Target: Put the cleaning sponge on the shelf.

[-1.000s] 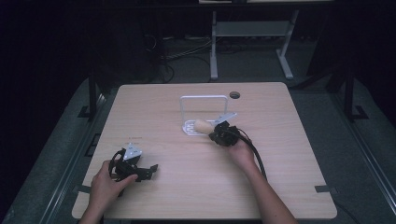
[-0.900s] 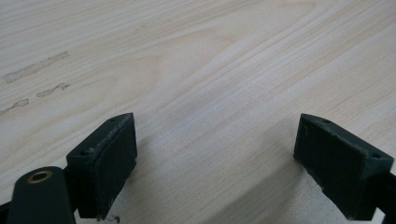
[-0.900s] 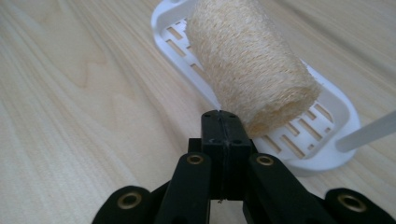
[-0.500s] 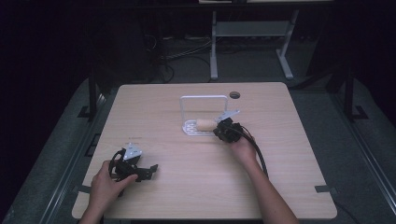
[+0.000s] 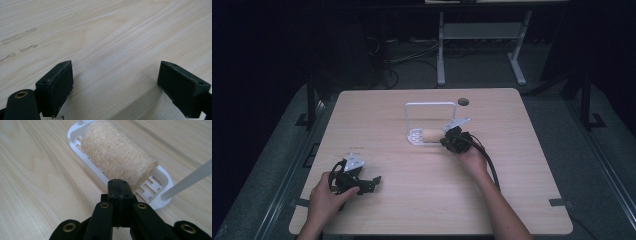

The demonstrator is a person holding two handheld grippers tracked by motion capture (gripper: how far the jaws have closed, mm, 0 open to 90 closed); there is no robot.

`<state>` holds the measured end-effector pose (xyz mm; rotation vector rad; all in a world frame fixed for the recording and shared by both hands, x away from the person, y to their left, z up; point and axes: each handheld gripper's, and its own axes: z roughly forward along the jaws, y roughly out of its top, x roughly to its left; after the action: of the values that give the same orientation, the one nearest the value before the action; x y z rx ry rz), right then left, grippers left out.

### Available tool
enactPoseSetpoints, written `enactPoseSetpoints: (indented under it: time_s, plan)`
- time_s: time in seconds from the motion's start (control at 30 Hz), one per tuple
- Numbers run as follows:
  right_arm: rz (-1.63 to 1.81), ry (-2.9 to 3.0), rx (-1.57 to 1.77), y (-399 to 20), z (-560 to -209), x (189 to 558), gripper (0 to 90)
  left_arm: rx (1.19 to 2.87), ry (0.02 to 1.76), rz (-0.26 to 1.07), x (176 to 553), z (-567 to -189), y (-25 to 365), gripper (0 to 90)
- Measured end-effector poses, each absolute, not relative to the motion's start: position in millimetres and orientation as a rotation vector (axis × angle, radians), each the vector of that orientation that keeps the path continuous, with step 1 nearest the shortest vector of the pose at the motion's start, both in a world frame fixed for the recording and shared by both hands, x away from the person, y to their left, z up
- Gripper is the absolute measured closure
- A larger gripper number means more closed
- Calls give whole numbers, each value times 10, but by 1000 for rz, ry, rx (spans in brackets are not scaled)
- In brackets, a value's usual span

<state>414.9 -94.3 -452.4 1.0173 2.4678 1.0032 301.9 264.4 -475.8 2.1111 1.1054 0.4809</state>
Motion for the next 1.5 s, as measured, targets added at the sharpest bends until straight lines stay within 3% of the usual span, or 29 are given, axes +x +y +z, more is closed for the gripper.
enactPoseSetpoints:
  time_s: [0.43, 0.83, 1.13, 1.5]
  plan:
    - [1050, 2470, 991, -1063, -4434, 4002, 842, 2114, 1104, 482, 3020, -4758, 2646, 127]
    - [1054, 2476, 1012, -1179, -4411, 3860, 664, 2115, 1103, 482, 3019, -4757, 2646, 127]
    - [1041, 2450, 1067, -1328, -4432, 3719, 479, 2115, 1103, 482, 3019, -4757, 2646, 127]
    - [1049, 2410, 1106, -1523, -4460, 3522, 387, 2115, 1103, 482, 3020, -4757, 2646, 127]
